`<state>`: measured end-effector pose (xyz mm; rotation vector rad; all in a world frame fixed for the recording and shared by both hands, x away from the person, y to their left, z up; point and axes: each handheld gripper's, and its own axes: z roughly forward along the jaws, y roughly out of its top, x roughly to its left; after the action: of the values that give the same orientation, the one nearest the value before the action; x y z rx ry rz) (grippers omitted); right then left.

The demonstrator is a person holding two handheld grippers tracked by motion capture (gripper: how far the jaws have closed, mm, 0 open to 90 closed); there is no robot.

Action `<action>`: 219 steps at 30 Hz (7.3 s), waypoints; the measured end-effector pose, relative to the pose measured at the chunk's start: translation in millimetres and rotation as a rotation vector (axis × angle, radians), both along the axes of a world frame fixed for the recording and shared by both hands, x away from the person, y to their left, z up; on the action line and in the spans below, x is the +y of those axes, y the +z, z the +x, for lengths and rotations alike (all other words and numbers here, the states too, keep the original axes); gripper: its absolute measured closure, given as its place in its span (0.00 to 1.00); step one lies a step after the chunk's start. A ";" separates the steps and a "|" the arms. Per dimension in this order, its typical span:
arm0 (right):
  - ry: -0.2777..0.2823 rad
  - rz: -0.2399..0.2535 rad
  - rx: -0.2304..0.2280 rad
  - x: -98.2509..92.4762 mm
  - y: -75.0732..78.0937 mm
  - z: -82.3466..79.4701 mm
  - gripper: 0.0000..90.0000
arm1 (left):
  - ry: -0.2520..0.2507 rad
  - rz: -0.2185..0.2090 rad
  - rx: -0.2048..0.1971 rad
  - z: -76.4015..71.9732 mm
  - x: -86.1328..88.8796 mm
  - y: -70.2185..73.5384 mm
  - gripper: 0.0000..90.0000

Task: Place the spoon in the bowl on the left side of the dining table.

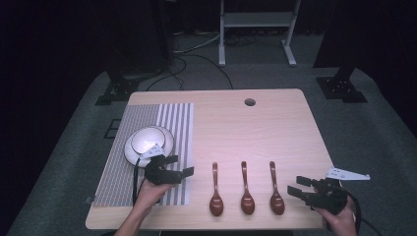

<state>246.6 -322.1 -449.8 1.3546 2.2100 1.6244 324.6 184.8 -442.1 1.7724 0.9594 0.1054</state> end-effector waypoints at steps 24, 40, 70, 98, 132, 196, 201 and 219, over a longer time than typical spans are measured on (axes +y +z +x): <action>0.157 -0.008 0.051 40.6 4.6 19.5 0.30 | 0.031 -0.006 0.004 1.3 5.4 -1.8 0.02; 0.285 -0.016 0.078 80.3 9.0 34.2 0.29 | 0.037 0.008 0.009 3.4 6.5 -4.3 0.02; 0.547 -0.107 0.097 167.0 11.7 42.3 0.34 | 0.003 0.045 0.013 5.9 0.6 -7.1 0.02; 0.691 -0.356 0.071 225.5 -18.6 23.2 0.78 | 0.003 0.032 0.034 7.9 -3.0 -8.9 0.03; 0.670 -0.454 -0.139 229.3 -18.9 1.4 0.78 | -0.073 -0.004 0.165 24.5 -69.8 -19.6 0.39; 0.229 -0.209 -0.058 77.6 7.7 4.3 0.49 | -0.005 -0.147 0.080 59.2 -47.9 48.0 0.94; 0.221 -0.205 -0.058 75.6 7.0 5.4 0.49 | 0.015 -0.136 0.068 63.7 -42.4 54.7 0.94; 0.193 -0.212 -0.064 64.6 9.0 6.7 0.48 | 0.077 -0.119 0.015 78.7 -24.5 82.5 0.94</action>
<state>253.3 -257.5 -440.8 1.0506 2.4562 1.4124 403.3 160.2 -359.6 1.6299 1.0235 0.0824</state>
